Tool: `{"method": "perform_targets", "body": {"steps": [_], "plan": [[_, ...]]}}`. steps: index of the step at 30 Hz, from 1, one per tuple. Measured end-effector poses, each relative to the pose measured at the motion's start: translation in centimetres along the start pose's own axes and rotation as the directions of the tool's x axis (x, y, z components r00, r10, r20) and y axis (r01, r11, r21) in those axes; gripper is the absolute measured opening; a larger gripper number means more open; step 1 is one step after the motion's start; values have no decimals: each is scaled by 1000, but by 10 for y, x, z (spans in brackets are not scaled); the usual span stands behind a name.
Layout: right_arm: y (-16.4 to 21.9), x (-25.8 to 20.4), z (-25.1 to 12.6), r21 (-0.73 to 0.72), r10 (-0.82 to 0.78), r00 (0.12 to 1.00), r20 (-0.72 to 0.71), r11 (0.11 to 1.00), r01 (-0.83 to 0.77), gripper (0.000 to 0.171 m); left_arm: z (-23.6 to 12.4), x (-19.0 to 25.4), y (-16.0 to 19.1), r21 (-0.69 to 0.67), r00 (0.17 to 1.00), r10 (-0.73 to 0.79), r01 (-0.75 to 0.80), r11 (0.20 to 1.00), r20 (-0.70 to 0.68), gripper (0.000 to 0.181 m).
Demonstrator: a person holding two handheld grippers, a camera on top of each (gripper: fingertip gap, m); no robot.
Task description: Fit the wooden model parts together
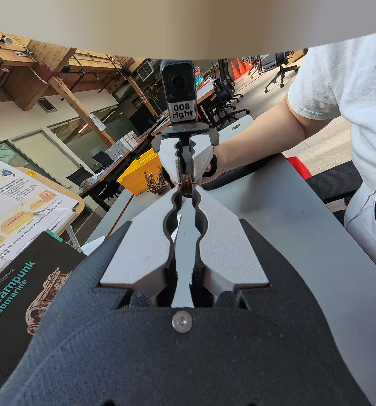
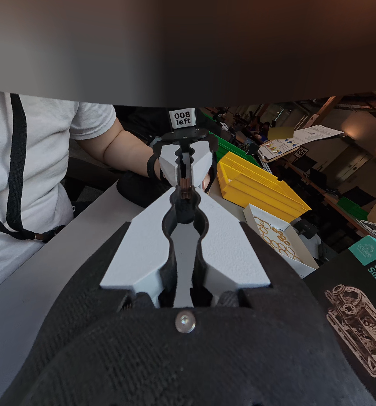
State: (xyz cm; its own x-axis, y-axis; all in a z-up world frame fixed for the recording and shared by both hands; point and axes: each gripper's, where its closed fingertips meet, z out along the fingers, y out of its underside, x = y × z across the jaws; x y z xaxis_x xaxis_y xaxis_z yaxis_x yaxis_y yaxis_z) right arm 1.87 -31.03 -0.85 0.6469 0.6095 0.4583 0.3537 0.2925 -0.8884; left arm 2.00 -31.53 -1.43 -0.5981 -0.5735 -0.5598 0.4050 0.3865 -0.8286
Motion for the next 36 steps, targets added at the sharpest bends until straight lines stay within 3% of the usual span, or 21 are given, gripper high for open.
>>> {"method": "perform_targets", "body": {"steps": [6, 9, 12, 19, 29, 31, 36], "plan": [[-3, 2, -1, 36, 71, 997, 19, 997, -72, 8, 0, -3, -3, 30, 994, -109, 110, 993, -18, 7], [5, 6, -1, 8, 81, 997, -3, 997, -81, 17, 0, -5, -4, 52, 985, -167, 168, 984, -32, 7], [5, 4, 1, 11, 112, 994, 16, 994, -112, 7, 1, -6, -1, 46, 979, -201, 203, 978, -41, 7], [9, 6, 0, -19, 133, 991, 3, 991, -133, 8, 2, -7, 4, 28, 967, -247, 249, 968, -57, 7], [11, 10, 0, -1, 303, 952, 41, 953, -303, 8, 2, -11, 5, 23, 936, -345, 347, 938, -67, 7], [13, 10, 0, 0, 268, 963, 32, 963, -269, 8, 3, -10, 8, 11, 945, -320, 321, 947, -61, 7], [13, -1, 0, -80, -124, 992, -21, 989, 122, 8, 2, 2, 6, 8, 999, -49, 49, 999, -15, 8]]}}
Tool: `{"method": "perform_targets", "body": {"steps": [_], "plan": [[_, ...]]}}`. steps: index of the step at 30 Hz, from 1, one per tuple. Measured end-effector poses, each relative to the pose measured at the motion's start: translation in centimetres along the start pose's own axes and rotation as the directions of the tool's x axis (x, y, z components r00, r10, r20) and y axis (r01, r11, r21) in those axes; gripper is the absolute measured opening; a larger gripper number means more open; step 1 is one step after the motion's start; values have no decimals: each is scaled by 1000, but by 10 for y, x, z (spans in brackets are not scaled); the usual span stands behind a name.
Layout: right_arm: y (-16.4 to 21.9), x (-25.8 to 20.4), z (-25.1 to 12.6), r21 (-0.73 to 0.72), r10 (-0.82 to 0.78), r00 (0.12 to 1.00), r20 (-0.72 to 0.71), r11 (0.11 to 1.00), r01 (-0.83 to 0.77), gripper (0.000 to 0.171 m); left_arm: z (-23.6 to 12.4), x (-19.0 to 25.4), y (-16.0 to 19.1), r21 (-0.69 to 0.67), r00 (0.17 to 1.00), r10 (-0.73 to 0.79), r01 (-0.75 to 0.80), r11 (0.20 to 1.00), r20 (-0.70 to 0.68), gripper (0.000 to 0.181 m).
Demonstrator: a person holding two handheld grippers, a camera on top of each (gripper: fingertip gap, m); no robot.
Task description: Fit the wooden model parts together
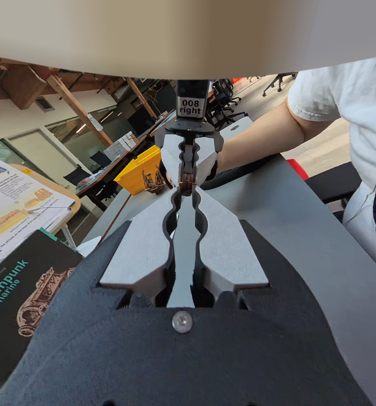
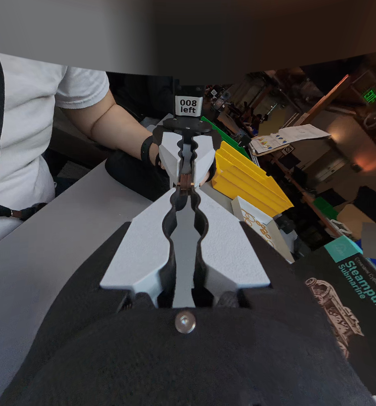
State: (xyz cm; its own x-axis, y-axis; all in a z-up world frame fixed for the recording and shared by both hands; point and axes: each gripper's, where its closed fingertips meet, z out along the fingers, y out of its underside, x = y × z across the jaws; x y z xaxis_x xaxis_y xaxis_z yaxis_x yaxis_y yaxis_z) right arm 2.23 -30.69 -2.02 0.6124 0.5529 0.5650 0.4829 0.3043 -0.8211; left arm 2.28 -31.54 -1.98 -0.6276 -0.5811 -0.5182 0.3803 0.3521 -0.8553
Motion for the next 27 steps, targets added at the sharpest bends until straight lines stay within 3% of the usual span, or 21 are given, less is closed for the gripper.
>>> {"method": "perform_targets", "body": {"steps": [4, 21, 27], "plan": [[-3, -8, -1, -44, -171, 985, -7, 984, 171, 8, -1, 8, -2, -8, 990, 139, -139, 990, 7, 8], [-2, -13, 1, -68, -202, 979, 8, 977, 202, 8, 0, 14, -3, -63, 931, 360, -357, 932, 51, 7], [-6, -15, 1, -84, -298, 955, -15, 952, 295, 8, -1, 17, -5, -71, 886, 458, -454, 888, 69, 7]]}}
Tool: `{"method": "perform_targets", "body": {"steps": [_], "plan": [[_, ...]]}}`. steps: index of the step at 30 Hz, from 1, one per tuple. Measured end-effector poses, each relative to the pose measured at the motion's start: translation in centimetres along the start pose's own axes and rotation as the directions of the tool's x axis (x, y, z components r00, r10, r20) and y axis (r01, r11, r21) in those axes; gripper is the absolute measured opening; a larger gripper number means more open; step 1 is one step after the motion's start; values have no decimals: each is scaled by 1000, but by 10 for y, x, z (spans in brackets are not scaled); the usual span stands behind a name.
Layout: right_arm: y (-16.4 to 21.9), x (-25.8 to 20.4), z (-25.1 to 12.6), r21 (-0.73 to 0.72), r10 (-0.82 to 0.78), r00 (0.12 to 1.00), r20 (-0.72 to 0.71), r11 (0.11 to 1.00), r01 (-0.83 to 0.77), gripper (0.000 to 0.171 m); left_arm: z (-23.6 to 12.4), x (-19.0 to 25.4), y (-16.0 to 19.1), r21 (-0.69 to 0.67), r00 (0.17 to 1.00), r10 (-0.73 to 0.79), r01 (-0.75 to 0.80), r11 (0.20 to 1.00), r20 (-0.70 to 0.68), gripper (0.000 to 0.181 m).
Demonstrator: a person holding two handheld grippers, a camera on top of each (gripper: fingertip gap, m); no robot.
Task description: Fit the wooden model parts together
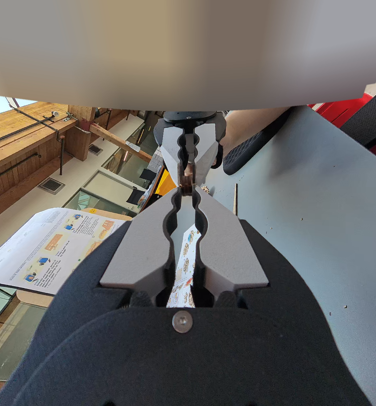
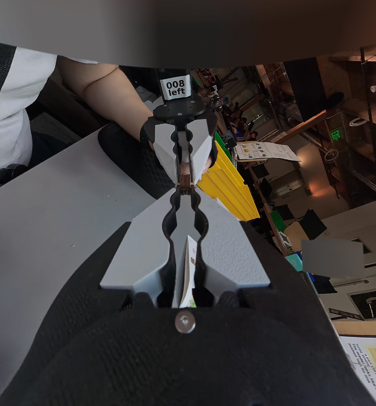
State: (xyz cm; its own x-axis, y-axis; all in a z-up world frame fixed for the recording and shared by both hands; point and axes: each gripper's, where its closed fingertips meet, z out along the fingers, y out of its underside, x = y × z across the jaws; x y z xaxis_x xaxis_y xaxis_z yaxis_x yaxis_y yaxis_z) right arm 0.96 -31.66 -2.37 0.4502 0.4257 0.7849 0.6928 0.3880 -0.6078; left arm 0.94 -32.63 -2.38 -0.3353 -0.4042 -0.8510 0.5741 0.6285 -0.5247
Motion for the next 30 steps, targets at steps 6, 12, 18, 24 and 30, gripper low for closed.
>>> {"method": "perform_targets", "body": {"steps": [6, 12, 18, 24, 30], "plan": [[-7, 0, 0, 7, -94, 995, -45, 996, 94, 9, -2, 0, -5, 16, 991, 127, -128, 992, 40, 7], [-7, -1, 1, 19, -55, 998, -33, 998, 56, 18, -2, -5, -5, 22, 999, 0, 0, 1000, 32, 7], [7, 17, 4, 21, 208, 976, -72, 978, -207, 19, 3, -19, 9, 24, 914, -405, 405, 914, -3, 7], [17, 22, 6, 29, 401, 915, -47, 916, -400, 15, 5, -22, 19, 13, 829, -558, 558, 829, -31, 7], [26, 24, 6, 6, 479, 877, -43, 877, -480, 12, 6, -23, 27, -1, 789, -614, 614, 789, -33, 7]]}}
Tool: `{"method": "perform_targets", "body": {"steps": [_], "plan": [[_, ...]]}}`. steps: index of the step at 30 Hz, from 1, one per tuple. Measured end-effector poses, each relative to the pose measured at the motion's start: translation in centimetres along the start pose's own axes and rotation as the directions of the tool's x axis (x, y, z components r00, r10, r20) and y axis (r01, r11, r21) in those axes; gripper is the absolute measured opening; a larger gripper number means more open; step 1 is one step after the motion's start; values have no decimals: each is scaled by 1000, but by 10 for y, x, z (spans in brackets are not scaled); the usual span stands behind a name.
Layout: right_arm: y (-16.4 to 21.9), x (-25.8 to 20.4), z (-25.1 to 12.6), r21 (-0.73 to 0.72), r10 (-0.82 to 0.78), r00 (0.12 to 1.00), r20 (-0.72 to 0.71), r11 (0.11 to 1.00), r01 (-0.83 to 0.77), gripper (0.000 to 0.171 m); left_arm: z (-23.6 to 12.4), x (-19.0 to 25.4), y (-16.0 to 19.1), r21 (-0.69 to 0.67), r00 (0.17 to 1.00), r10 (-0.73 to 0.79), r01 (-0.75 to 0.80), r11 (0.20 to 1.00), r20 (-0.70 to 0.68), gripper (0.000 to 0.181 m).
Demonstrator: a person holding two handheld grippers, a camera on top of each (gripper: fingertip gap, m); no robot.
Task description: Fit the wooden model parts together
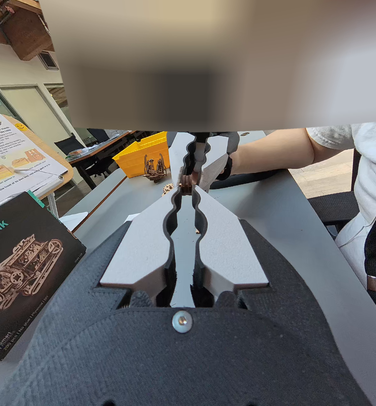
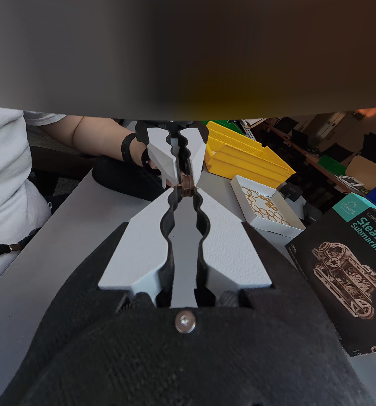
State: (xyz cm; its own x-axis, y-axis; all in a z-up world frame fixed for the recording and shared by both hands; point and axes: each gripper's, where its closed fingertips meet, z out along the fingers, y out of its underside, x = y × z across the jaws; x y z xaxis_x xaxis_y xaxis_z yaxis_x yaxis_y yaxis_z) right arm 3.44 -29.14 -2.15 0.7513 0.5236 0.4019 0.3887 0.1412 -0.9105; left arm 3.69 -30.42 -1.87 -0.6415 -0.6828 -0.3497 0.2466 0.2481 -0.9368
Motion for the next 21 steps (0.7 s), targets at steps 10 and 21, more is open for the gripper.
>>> {"method": "perform_targets", "body": {"steps": [10, 21], "plan": [[6, -4, -1, -25, -66, 998, 19, 997, 67, 18, 0, 2, 6, -45, 986, 163, -162, 986, 27, 7], [1, -13, -8, -33, -217, 975, 43, 975, 218, 10, -1, 14, 5, -23, 972, 234, -235, 972, -30, 7]]}}
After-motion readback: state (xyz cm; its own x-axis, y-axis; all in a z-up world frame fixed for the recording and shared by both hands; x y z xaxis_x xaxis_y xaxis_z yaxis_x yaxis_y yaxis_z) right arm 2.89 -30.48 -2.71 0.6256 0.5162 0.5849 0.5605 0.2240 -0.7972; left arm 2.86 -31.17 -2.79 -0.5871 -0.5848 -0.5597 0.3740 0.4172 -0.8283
